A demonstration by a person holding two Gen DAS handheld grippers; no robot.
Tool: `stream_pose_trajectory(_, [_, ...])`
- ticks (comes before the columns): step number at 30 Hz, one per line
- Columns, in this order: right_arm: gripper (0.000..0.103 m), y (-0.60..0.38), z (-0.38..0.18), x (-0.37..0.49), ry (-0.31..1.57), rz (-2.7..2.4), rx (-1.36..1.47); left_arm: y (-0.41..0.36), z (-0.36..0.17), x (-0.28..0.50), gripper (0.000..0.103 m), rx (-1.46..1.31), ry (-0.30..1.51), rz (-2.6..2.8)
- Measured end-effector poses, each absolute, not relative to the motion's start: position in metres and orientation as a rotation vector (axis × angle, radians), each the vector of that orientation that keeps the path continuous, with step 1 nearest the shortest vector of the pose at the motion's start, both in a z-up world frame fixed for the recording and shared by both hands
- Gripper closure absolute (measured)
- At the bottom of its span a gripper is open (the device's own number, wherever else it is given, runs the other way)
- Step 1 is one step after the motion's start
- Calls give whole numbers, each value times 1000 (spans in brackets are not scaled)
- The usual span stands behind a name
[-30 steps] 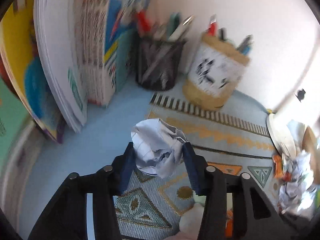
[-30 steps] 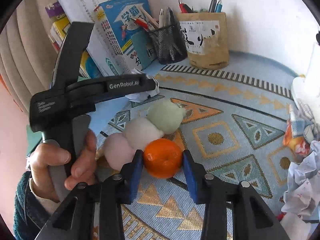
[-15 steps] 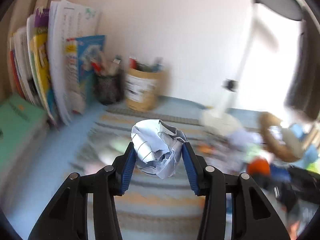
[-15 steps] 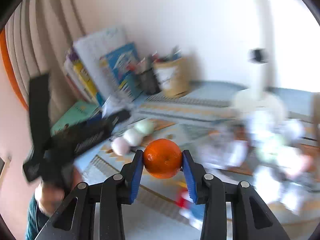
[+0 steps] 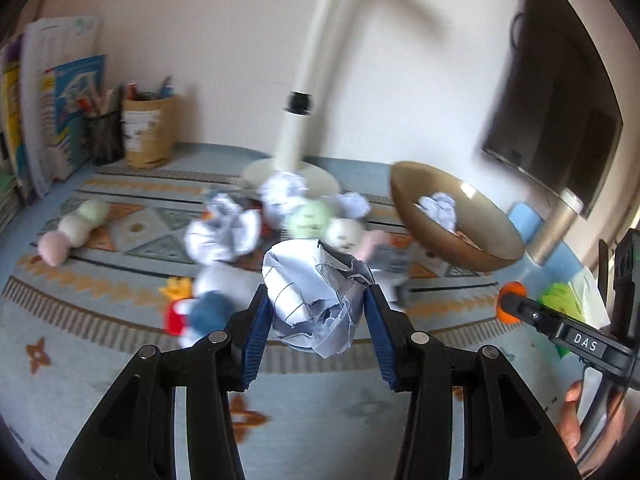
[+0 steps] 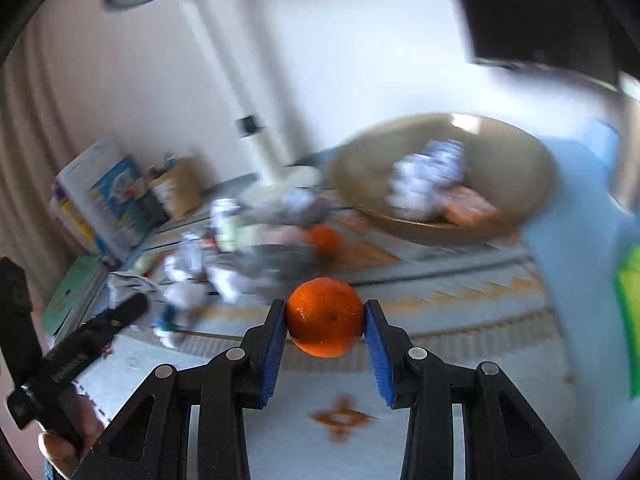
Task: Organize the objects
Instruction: 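Carry the paper ball and orange to the bowl and release both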
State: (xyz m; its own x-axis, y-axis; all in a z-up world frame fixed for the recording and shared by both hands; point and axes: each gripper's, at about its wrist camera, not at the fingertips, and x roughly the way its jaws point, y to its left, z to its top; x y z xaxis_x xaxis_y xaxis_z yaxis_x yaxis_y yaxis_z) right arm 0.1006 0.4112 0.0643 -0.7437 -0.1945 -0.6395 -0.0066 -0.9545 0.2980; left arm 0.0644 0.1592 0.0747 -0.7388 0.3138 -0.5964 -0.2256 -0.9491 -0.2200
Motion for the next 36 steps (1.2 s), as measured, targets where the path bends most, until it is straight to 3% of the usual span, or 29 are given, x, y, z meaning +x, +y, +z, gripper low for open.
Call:
stream_pose_trajectory(9, [65, 510, 98, 101, -514, -3005, 970, 250, 106, 29, 59, -889, -95, 2589])
stream_pose_trajectory(15, [65, 517, 123, 49, -429, -3122, 996, 313, 118, -26, 59, -887, -67, 2544])
stream_pose_trajectory(18, [65, 522, 118, 17, -431, -3133, 1161, 337, 114, -43, 49, -888, 19, 2542])
stream_pose_trajectory(20, [64, 529, 117, -6, -428, -3070, 1210, 344, 114, -53, 22, -905, 48, 2515])
stream_pose_trajectory(24, [63, 545, 134, -9, -446, -3101, 1183, 328, 125, -46, 21, -865, 8, 2541])
stream_pose_trajectory(25, [55, 545, 140, 1, -441, -3118, 1133, 318, 128, -41, 19, -856, -23, 2550])
stream_pose_trajectory(26, [36, 545, 144, 8, -438, -3138, 1102, 308, 130, -37, 19, -848, -48, 2563])
stream_pose_trajectory(28, [22, 540, 149, 30, -452, -3164, 1029, 279, 133, -21, 19, -835, -117, 2586])
stream_pose_trajectory(34, [22, 486, 128, 80, -494, -2967, 992, 185, 125, 49, 16, -787, -194, 2738])
stream_pose_trajectory(36, [21, 454, 112, 87, -448, -2892, 1008, 144, 115, 72, 0, -801, -178, 2829])
